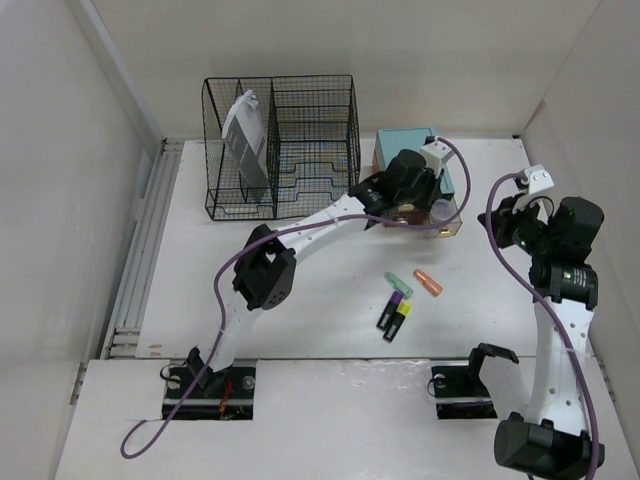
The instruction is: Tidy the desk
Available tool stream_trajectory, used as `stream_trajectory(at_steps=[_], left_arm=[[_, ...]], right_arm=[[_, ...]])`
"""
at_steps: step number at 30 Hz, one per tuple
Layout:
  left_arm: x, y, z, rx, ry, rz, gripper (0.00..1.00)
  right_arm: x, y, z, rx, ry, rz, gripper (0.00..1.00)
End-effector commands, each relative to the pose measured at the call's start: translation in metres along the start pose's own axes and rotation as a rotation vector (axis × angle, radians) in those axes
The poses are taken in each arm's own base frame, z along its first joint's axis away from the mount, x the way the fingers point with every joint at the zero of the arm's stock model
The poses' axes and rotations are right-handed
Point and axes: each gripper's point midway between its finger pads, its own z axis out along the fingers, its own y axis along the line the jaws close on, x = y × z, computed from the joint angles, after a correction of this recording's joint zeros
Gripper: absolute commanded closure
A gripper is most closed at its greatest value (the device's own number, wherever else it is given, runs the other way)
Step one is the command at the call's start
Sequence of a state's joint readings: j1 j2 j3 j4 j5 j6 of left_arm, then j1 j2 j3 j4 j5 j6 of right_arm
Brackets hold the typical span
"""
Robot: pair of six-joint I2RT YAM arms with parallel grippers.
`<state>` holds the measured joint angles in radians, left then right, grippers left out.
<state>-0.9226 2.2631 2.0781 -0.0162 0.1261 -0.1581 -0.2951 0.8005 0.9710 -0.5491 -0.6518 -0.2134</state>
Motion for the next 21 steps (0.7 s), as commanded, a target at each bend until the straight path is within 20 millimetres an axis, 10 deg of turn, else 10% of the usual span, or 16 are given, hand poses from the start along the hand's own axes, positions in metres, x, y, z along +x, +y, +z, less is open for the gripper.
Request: stream_trajectory(at_steps=[1, 8, 9, 10, 13, 21], left_arm=[[-0.094, -0.016, -0.051, -0.002, -0.208, 0.021, 1.0], [-0.083, 0.011, -0.14, -0.18, -0.273, -0.071, 1.0], [-0.044, 0.013, -0.143, -0.188, -0.198, -0.079, 1.0], [-0.055, 0.003, -0.166, -0.169, -0.252, -0.09, 1.0], [-0.008, -0.001, -0.187, -0.161, -0.185, -0.124, 1.0], [0.065, -0.009, -0.208, -0.098, -0.091, -0.196, 0.5]], right_arm=[[-0.005, -0.002, 0.0, 0.002, -0.023, -0.027, 1.0], [0.046, 0.006, 0.031, -0.225, 0.173, 0.025, 1.0], [0.05, 0.006, 0.036, -0.241, 0.2, 0.046, 1.0], [0.056, -0.002, 0.047, -0.254, 0.246, 0.091, 1.0], [0.069, 0.006, 0.061, -0.321, 0.355, 0.123, 1.0], [0.103, 0.002, 0.088, -0.272, 0.488, 0.204, 1.0]])
